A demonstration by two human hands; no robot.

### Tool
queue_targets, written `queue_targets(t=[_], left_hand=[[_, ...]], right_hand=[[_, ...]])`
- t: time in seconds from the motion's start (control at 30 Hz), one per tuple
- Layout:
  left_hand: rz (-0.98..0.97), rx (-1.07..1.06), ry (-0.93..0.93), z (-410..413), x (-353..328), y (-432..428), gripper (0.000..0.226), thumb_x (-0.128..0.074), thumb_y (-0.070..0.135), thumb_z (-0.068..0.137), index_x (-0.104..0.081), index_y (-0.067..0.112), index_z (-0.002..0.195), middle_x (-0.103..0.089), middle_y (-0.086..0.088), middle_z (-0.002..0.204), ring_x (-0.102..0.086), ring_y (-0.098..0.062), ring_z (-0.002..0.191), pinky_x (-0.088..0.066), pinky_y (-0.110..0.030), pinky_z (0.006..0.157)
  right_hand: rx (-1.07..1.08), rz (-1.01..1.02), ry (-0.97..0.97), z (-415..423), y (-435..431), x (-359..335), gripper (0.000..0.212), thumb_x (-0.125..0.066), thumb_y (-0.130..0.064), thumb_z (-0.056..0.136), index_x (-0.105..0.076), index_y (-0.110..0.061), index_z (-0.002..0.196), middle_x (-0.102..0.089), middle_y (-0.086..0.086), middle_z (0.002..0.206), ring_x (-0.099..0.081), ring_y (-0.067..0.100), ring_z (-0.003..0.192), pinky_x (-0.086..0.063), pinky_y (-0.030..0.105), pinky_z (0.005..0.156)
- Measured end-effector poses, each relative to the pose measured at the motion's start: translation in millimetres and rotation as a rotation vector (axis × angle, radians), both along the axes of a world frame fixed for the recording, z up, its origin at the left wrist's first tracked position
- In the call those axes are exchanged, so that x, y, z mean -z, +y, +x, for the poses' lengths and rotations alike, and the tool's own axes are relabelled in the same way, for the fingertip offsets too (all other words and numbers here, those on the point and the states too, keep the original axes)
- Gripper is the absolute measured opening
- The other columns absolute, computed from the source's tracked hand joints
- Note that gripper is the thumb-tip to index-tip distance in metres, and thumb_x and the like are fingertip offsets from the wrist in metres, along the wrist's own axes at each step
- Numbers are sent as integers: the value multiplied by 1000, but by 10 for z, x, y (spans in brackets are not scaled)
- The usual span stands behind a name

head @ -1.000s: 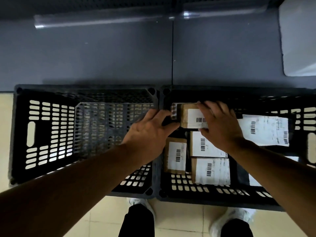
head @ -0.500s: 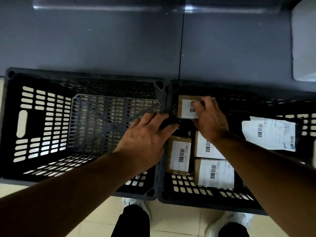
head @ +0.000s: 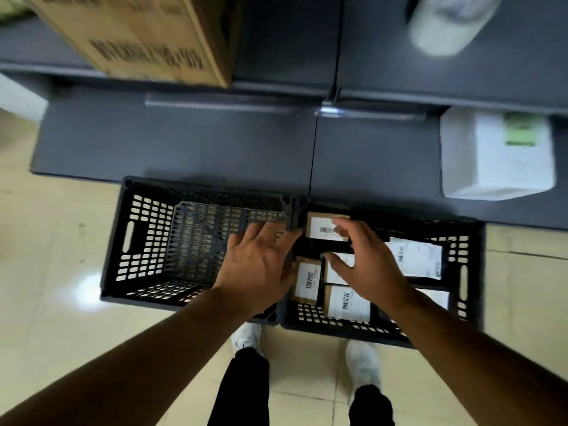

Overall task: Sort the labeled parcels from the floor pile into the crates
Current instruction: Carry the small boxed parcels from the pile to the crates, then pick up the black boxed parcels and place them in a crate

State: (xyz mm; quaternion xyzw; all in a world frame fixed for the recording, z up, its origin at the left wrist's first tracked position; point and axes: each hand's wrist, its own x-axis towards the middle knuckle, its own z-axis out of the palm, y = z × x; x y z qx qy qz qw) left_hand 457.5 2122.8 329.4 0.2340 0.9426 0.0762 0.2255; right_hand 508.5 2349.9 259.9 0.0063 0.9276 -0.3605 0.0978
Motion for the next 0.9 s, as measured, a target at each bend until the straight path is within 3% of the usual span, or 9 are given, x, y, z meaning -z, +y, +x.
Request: queue_targets(t=[0.2,0.37,0.5,0.63,0.8,0.9], left_hand=[[80,-265,99,123,-1725,136,62,-41,60,86,-40,37,144,-53,1,141,-51,-28,127,-43,-52,102],[215,-536,202,502,-3140,63,66,-32,66,86,-48,33,141,-63,-3,131,-57,-28,122,-47,-52,100],[359,-620,323,916,-4080,-85,59,-38,63,91,-48,32,140,-63,1,129,-59,-23,119,-49,-50,99],[417,-647,402,1328,-4865,-305,58,-41,62,93,-45,33,144,-60,3,135,-58,-19,120,-49,-46,101],[454,-678,541,1668,-5663,-816,55,-48,57,92,-43,39,144,-58,10,136,-57,-14,121,-49,-44,101],[562,-701,637,1870,-6092,-1203,53,-56,47,91,-51,33,142,-62,12,130,-58,-6,116,-48,-32,102]], right_hand=[[-53,-252,56,14,-64,-1872,65,-79,-29,87,-48,-28,144,-60,-8,131,-58,5,121,-55,37,98],[-164,-401,170,142,-39,-3426,61,-79,-17,88,-52,-26,141,-64,-7,129,-60,4,121,-52,27,98],[-273,-483,225,205,-104,-4433,58,-76,-10,89,-52,-20,141,-64,-8,131,-60,10,125,-52,36,101],[-425,-511,272,240,-411,-5242,58,-75,-14,91,-50,-23,143,-64,-13,133,-58,13,129,-51,46,103],[-560,-507,411,312,-1078,-6122,61,-74,-29,89,-50,-22,144,-64,-16,131,-59,10,128,-52,41,100],[-640,-511,510,415,-1522,-6553,62,-72,-33,87,-50,-22,144,-65,-14,131,-59,13,128,-51,43,99]])
